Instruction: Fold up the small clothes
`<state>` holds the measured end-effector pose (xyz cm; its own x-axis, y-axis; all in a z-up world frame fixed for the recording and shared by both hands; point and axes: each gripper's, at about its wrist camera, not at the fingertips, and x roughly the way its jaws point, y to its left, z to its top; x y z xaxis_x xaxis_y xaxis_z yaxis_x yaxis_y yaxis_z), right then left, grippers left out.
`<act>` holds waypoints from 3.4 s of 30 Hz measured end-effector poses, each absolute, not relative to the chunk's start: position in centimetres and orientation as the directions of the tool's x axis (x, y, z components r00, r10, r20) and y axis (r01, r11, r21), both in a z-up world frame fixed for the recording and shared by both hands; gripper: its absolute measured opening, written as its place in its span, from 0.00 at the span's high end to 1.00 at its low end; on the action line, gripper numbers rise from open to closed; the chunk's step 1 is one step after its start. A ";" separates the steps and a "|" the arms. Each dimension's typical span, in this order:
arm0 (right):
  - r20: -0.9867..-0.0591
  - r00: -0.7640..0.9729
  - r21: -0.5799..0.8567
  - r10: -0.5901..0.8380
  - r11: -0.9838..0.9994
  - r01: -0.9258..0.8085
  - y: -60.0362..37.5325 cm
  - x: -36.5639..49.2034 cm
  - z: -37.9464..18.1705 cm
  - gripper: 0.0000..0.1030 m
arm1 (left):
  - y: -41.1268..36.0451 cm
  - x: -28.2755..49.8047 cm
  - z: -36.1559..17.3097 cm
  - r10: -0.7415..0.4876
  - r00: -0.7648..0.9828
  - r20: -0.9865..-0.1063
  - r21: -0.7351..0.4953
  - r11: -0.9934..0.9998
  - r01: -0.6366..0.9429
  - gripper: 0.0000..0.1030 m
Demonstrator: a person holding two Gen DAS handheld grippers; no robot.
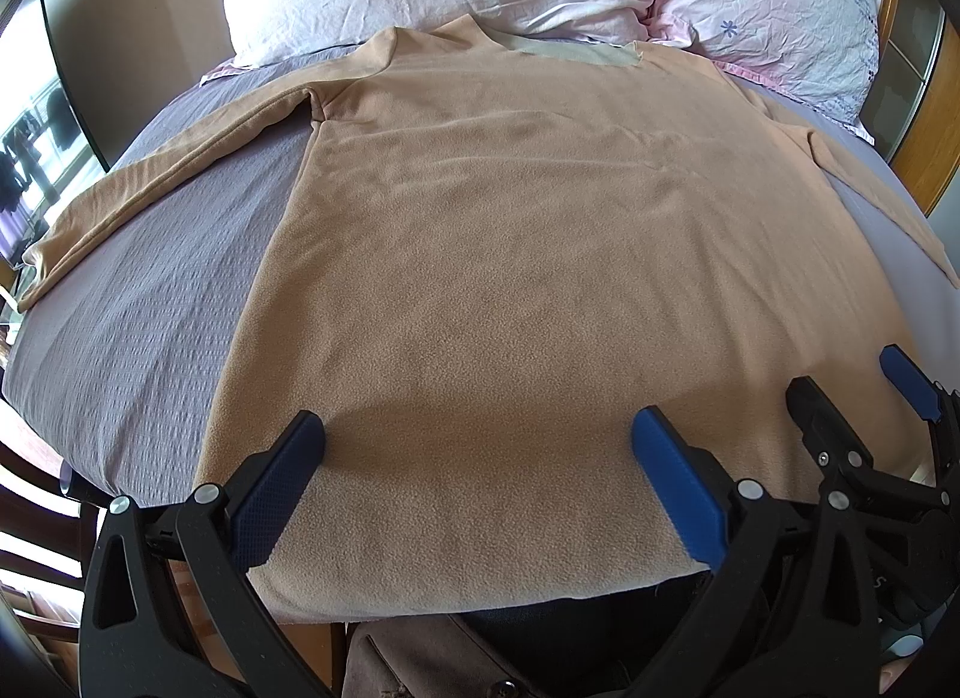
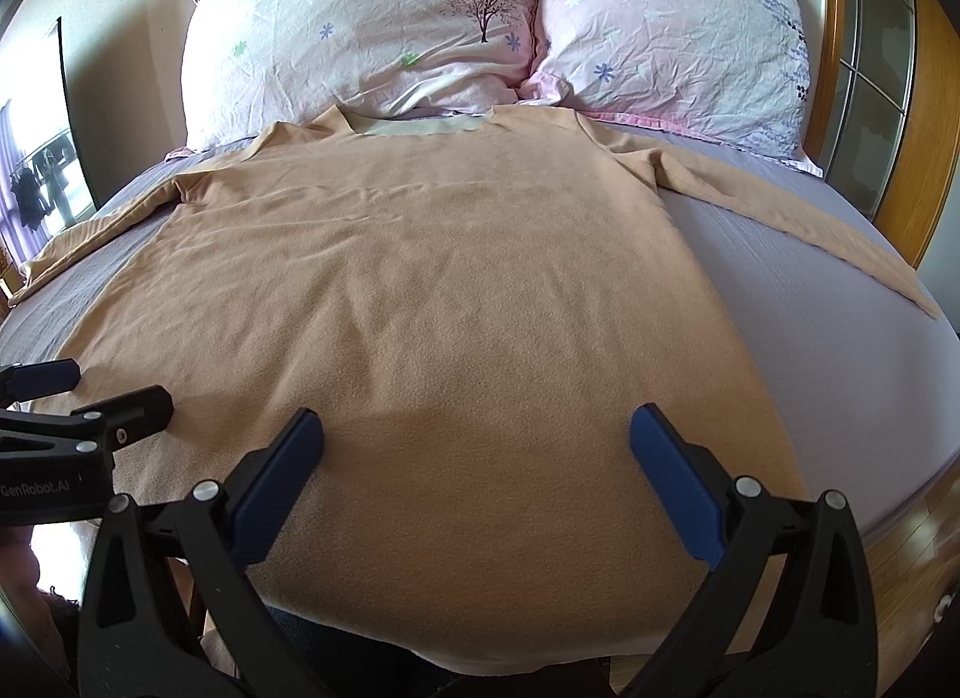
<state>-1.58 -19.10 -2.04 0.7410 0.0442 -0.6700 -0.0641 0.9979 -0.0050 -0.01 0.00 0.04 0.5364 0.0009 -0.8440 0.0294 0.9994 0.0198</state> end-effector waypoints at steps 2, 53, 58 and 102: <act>-0.670 0.741 -0.005 0.044 0.998 -0.064 -19.1 -1.6 -2.0 0.02 | 0.0 0.0 0.0 0.001 0.536 -0.844 0.020 0.999 0.029 0.01; -0.648 0.754 0.562 -0.110 0.599 0.570 -56.2 4.0 3.9 0.40 | 2.1 0.6 1.2 -0.306 0.684 -0.663 -0.253 0.951 0.180 0.01; -0.706 0.697 0.586 -0.122 0.453 0.672 -61.4 5.9 1.2 0.52 | 2.7 0.8 2.7 -0.362 0.763 -0.536 -0.296 0.927 0.232 0.01; -0.564 0.515 0.484 0.645 0.764 -0.426 -16.1 18.1 6.0 0.27 | 37.8 4.5 -0.1 -0.074 0.790 -0.609 -0.715 0.482 -0.507 0.13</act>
